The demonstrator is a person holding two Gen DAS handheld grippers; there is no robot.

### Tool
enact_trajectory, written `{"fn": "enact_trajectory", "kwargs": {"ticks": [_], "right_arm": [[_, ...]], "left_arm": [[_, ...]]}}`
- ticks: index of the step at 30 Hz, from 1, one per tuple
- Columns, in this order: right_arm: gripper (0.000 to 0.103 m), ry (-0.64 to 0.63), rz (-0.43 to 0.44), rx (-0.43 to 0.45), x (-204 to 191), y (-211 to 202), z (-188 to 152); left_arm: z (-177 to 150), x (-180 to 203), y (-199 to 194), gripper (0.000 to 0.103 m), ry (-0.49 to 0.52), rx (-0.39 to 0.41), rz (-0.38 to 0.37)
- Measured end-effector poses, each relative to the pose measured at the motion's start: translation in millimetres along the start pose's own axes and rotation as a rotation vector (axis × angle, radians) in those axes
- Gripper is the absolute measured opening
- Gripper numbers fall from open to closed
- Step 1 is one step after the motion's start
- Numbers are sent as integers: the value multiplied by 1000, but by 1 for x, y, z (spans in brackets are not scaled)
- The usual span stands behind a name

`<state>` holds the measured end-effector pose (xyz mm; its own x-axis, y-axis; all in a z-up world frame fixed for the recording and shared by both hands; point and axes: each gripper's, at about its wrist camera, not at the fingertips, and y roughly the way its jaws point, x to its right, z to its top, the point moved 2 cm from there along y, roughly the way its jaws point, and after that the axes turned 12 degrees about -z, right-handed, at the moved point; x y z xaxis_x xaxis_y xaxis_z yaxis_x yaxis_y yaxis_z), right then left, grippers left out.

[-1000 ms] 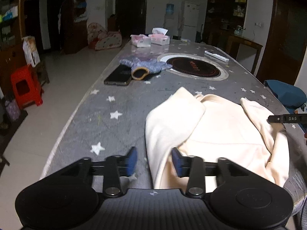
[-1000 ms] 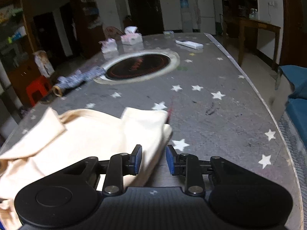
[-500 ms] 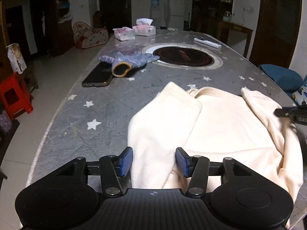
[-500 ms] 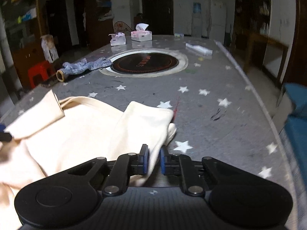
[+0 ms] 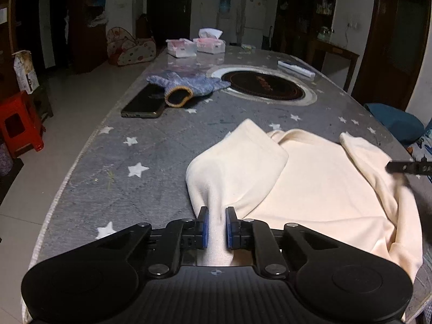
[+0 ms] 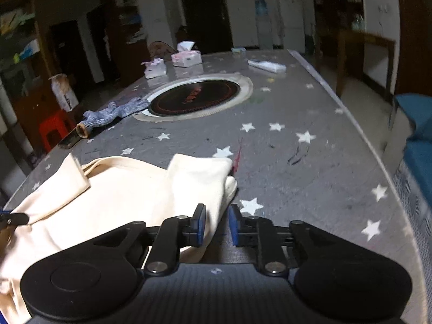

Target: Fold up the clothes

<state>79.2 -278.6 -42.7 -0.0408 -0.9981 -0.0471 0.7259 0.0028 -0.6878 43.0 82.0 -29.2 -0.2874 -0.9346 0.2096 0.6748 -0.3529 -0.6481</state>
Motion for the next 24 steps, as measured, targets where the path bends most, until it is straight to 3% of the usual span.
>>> {"fn": "enact_trajectory", "kwargs": {"ticks": [4, 8, 10, 14, 22, 24], "right_arm": [[19, 58, 44, -35, 3, 12, -2], [16, 0, 68, -25, -10, 14, -3], [8, -75, 12, 17, -12, 5, -7], [3, -225, -100, 101, -17, -11, -13], [2, -524, -326, 269, -26, -46, -25], [2, -547, -385, 287, -17, -54, -28]], "left_arm": [[1, 0, -9, 15, 4, 15, -10], [-1, 1, -7, 20, 19, -3, 1], [-2, 2, -6, 18, 20, -11, 3], [-4, 2, -6, 15, 7, -18, -8], [-6, 23, -8, 14, 22, -22, -61], [-6, 31, -9, 12, 32, -22, -80]]}}
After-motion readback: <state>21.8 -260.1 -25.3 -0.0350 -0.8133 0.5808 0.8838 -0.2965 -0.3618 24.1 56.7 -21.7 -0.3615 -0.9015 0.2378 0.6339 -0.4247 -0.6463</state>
